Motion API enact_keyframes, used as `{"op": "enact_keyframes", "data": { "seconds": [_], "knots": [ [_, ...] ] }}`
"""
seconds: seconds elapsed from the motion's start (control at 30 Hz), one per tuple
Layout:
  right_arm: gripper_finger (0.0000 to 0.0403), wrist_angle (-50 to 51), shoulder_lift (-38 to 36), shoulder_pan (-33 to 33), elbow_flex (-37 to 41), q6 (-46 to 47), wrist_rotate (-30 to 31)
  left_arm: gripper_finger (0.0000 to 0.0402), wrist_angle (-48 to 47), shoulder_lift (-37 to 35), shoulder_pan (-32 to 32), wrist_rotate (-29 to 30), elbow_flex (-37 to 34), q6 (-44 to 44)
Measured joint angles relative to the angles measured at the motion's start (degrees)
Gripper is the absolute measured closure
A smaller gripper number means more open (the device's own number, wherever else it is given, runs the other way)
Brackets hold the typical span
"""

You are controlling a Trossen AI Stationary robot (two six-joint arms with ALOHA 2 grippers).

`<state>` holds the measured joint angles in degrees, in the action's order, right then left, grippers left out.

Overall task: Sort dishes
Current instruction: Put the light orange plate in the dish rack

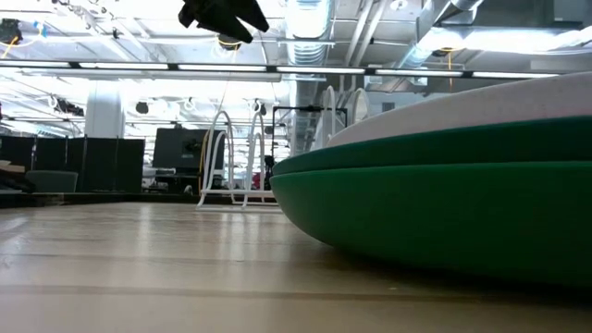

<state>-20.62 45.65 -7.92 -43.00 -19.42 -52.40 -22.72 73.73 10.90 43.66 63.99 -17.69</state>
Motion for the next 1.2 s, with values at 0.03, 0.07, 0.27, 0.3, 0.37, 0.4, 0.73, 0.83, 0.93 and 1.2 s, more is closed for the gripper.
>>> {"op": "enact_keyframes", "data": {
  "seconds": [0.03, 0.07, 0.27, 0.3, 0.37, 0.4, 0.73, 0.83, 0.93, 1.2],
  "knots": [
    [0.0403, -0.15, 0.50, 0.00, 0.00, -0.20, 0.00, 0.0153, -0.33, 0.00, 0.04, 0.08, 0.00, 0.05],
    [0.0403, -0.14, 0.97, 0.00, 0.00, -0.37, 0.02, 0.0153, -0.53, 0.00, 0.04, 0.09, 0.00, 0.16],
    [0.0403, -0.12, 4.13, -0.11, 0.00, -0.60, 0.02, 0.0153, -0.65, 0.00, -0.60, 0.18, 0.00, 2.30],
    [0.0403, -0.47, 4.75, -0.11, 0.00, -0.59, 0.02, 0.0153, -0.66, 0.00, -0.82, 0.21, 0.00, 2.54],
    [0.0403, -1.82, 6.04, -0.11, 0.00, -0.53, 0.02, 0.0153, -0.60, 0.00, -1.29, 0.30, 0.00, 3.43],
    [0.0403, -2.34, 6.57, -0.11, 0.00, -0.30, 0.05, 0.0153, -0.59, 0.00, -1.53, 0.33, 0.00, 3.54],
    [0.0403, -3.42, 5.80, -0.11, -0.11, 5.84, 1.55, 0.0153, -0.54, 0.00, -2.63, 0.31, 0.00, 3.28],
    [0.0403, -0.24, 4.58, 0.34, -0.11, 10.21, 1.55, 0.0153, -0.47, 0.00, -2.62, 0.31, 0.00, 3.24],
    [0.0403, 2.22, 3.72, 2.20, -0.11, 8.44, 1.80, 0.0153, 0.05, 0.00, -2.74, 0.31, 0.00, 2.92],
    [0.0403, 2.52, 3.00, 5.32, -0.11, 7.35, 4.59, 0.0153, -0.04, 0.00, -2.69, 0.29, 0.00, 1.42]
  ]
}}
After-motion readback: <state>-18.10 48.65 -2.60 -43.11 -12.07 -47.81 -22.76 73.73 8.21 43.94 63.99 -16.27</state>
